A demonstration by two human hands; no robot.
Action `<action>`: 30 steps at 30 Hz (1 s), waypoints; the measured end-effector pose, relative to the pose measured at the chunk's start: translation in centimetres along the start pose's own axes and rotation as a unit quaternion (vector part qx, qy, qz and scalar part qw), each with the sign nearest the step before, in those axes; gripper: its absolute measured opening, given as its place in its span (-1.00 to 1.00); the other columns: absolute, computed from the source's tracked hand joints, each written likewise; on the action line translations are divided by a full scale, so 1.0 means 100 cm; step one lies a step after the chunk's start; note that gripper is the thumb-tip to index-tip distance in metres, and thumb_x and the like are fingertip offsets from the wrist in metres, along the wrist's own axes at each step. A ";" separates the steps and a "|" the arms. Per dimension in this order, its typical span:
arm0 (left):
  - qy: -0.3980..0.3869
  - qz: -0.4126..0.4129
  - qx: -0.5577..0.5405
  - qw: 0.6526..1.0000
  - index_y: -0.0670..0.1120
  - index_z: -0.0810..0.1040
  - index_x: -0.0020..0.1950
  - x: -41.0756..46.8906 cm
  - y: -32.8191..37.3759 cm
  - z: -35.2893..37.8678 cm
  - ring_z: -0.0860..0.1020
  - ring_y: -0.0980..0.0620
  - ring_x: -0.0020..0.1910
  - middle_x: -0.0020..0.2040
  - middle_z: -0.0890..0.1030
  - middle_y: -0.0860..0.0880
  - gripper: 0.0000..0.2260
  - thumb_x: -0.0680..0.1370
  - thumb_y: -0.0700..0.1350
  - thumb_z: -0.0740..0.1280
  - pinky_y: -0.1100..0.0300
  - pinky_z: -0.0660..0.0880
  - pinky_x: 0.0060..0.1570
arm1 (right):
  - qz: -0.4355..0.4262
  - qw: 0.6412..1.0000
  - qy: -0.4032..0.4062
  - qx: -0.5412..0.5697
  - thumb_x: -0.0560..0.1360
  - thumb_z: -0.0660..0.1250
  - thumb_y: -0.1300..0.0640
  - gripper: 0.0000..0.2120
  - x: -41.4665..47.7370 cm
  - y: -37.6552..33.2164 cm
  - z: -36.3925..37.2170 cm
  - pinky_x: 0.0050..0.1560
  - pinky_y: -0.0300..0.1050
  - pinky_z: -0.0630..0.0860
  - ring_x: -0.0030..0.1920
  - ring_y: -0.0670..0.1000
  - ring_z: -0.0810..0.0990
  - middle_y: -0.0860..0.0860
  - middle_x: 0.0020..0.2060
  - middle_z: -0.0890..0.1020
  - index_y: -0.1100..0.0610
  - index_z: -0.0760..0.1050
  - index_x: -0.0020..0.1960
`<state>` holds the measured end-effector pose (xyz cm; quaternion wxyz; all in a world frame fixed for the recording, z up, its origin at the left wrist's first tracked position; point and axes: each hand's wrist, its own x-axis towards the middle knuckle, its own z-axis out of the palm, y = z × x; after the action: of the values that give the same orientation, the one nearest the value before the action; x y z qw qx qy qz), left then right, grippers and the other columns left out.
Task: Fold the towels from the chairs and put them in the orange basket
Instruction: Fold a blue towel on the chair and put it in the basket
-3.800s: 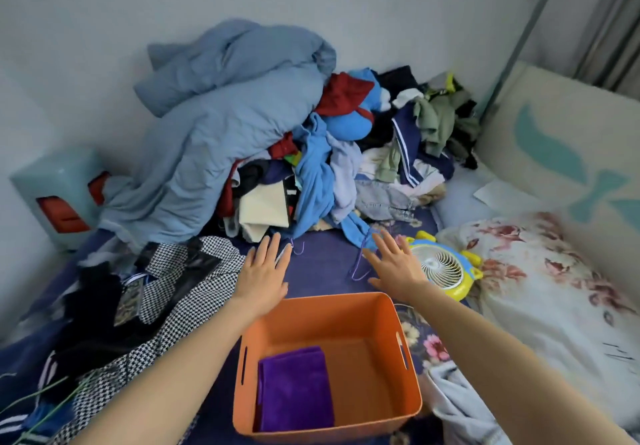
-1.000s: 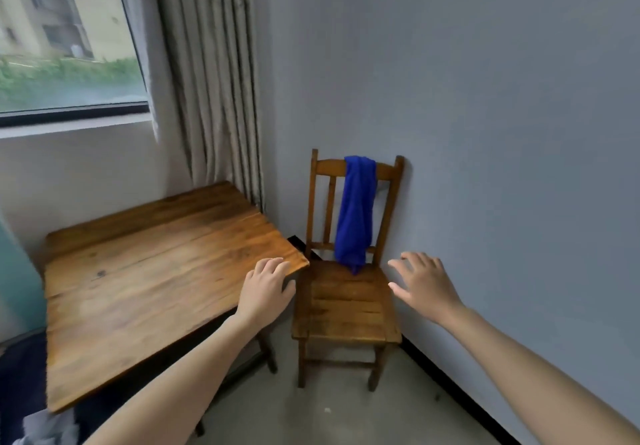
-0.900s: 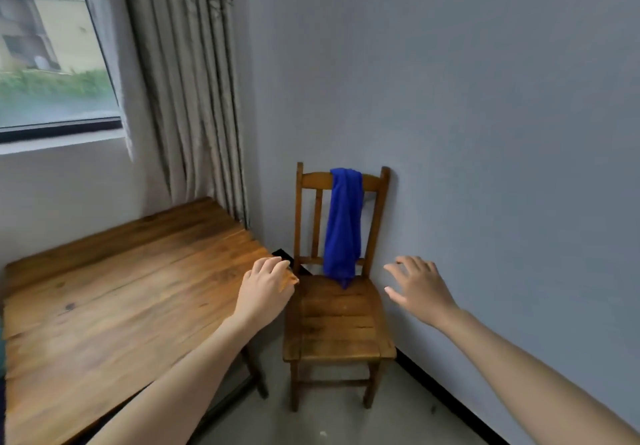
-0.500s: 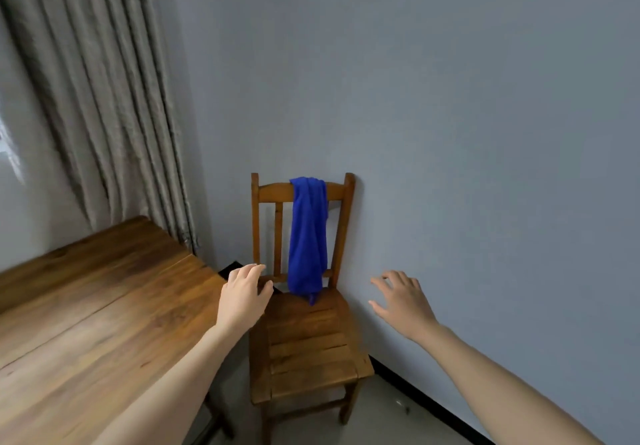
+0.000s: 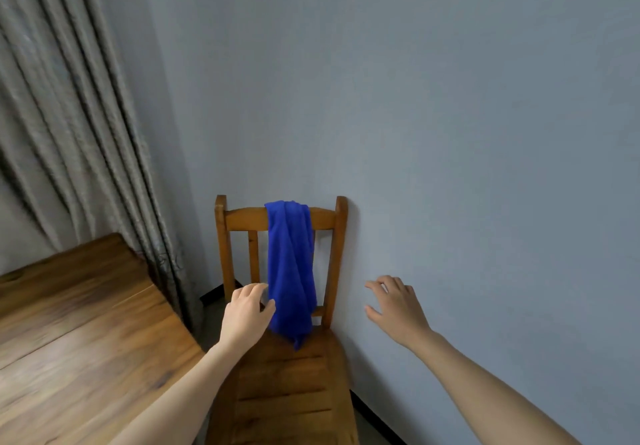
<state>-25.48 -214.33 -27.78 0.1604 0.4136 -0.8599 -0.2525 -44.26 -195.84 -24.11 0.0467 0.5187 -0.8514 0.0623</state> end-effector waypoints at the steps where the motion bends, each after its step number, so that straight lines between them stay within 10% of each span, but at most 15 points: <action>1: 0.002 -0.016 0.000 1.000 -0.05 0.33 0.41 0.010 0.008 0.007 0.25 -0.01 0.42 0.39 0.39 -0.03 -0.61 0.59 -0.02 0.21 0.11 0.27 0.35 | -0.011 1.000 -0.012 0.013 0.59 0.11 -0.03 -0.57 0.013 0.010 0.003 0.29 -0.16 0.23 0.33 0.02 0.31 0.02 0.32 0.37 0.07 0.25 0.42; 13: 0.022 -0.141 0.008 0.990 -0.03 0.31 0.42 0.057 0.002 0.050 0.24 0.00 0.43 0.41 0.36 -0.02 -0.60 0.59 -0.02 0.22 0.13 0.25 0.37 | -0.099 0.987 -0.090 0.091 0.59 0.09 -0.04 -0.59 0.120 0.030 0.059 0.32 -0.21 0.23 0.35 -0.03 0.30 -0.02 0.34 0.35 0.03 0.24 0.41; 30: 0.033 0.062 0.151 0.986 -0.03 0.23 0.46 0.256 -0.017 -0.013 0.13 -0.02 0.48 0.48 0.24 -0.02 -0.58 0.61 0.05 0.09 0.08 0.06 0.44 | -0.036 0.991 -0.096 0.085 0.58 0.14 -0.05 -0.54 0.296 -0.029 0.037 0.31 -0.08 0.30 0.34 0.05 0.30 0.05 0.33 0.37 0.07 0.23 0.43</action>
<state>-39.27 -235.96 -25.95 0.1396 0.3874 -0.9063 -0.0951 -55.29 -223.71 -23.35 -0.0773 0.5545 -0.8245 0.0822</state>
